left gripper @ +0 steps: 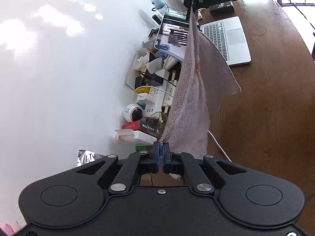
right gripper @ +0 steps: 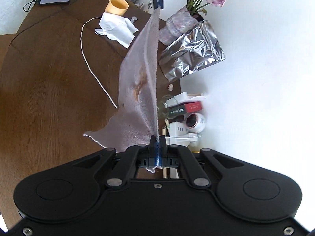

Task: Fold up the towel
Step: 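Lower the towel flat onto the table and open both grippers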

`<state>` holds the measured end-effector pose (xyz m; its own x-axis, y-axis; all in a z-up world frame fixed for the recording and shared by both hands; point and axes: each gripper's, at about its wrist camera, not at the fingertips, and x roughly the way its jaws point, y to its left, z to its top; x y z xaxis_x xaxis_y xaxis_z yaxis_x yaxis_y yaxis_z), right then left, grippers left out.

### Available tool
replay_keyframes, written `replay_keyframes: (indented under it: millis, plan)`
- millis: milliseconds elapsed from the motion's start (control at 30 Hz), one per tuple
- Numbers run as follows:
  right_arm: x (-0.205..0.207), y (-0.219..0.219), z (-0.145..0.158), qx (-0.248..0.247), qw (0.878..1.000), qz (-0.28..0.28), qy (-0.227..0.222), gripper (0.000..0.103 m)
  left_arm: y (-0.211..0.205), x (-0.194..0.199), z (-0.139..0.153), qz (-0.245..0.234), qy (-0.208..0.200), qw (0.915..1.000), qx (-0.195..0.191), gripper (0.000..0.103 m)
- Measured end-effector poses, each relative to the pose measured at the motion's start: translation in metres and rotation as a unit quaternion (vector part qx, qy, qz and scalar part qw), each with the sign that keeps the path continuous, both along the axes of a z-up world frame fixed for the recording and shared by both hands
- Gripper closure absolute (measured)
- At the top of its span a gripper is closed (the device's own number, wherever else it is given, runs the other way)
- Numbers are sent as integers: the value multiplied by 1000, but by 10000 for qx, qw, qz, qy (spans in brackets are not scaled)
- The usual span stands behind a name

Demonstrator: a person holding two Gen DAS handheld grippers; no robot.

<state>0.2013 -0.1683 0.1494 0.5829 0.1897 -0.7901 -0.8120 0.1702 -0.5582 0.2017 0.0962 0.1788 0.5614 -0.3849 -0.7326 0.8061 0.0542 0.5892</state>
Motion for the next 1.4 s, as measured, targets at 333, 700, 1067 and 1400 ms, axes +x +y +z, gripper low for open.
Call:
replay_keyframes:
  millis: [333, 700, 1067, 1400]
  plan:
    - [-64, 16, -115, 76, 9880, 132, 1538, 102, 13, -73, -124, -99, 1530, 9879, 227, 100]
    - [-151, 25, -247, 229, 9506, -108, 3095, 102, 22, -154, -242, 129, 3043, 9522, 223, 100]
    - [-172, 30, -278, 215, 9402, -67, 3398, 102, 24, -158, -276, 45, 3468, 9362, 565, 100]
    - [-176, 16, -284, -26, 9354, -6, 3535, 55, 18, -154, -296, 204, 3460, 9336, 908, 87]
